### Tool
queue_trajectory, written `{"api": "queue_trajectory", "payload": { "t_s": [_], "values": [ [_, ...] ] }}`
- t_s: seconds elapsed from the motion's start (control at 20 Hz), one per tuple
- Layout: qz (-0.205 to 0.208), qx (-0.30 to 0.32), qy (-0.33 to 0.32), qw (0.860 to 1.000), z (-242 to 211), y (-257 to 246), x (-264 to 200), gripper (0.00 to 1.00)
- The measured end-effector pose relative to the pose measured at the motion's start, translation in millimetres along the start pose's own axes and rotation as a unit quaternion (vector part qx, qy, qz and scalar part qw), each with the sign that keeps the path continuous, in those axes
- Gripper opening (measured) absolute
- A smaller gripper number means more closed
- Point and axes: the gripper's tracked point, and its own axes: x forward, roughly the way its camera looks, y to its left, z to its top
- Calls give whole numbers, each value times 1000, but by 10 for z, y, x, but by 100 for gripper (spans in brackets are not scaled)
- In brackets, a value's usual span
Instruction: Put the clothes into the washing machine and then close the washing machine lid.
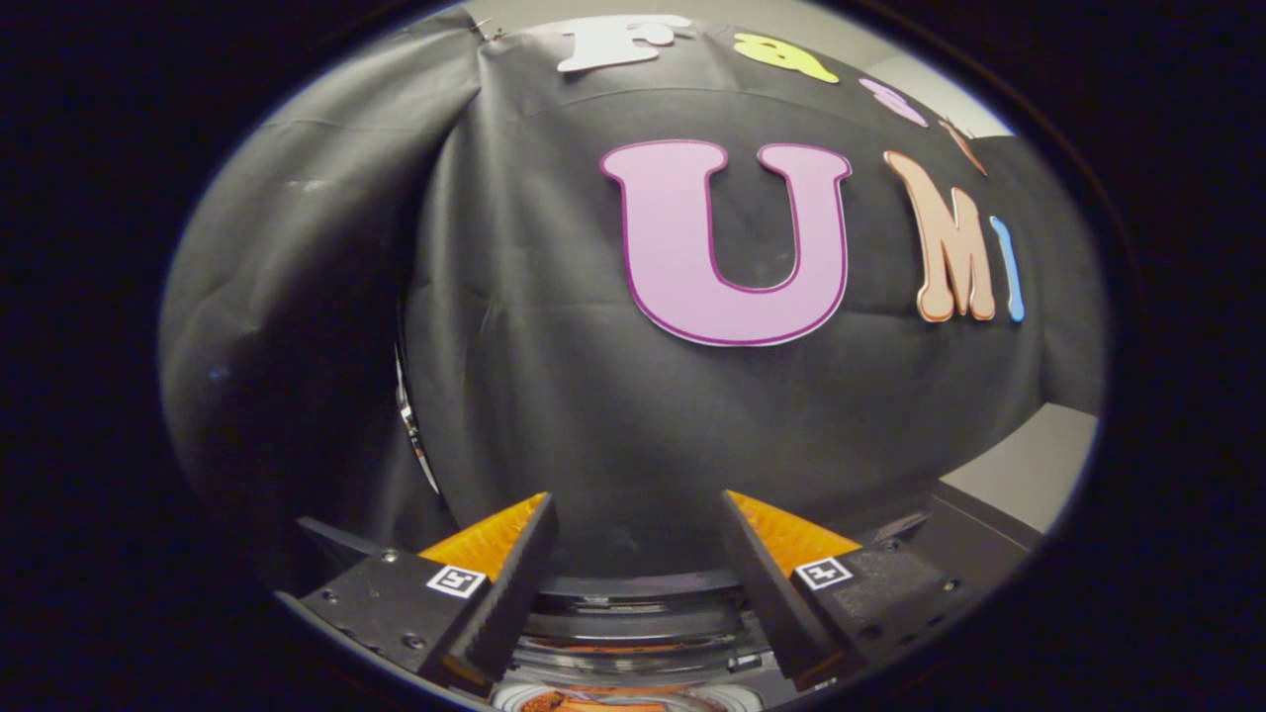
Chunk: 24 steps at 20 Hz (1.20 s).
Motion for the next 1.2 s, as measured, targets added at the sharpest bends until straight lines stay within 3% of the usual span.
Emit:
{"api": "queue_trajectory", "payload": {
  "t_s": [1.2],
  "values": [
    [15, 0, -35, 999, -96, -13, -597, 98]
  ]
}}
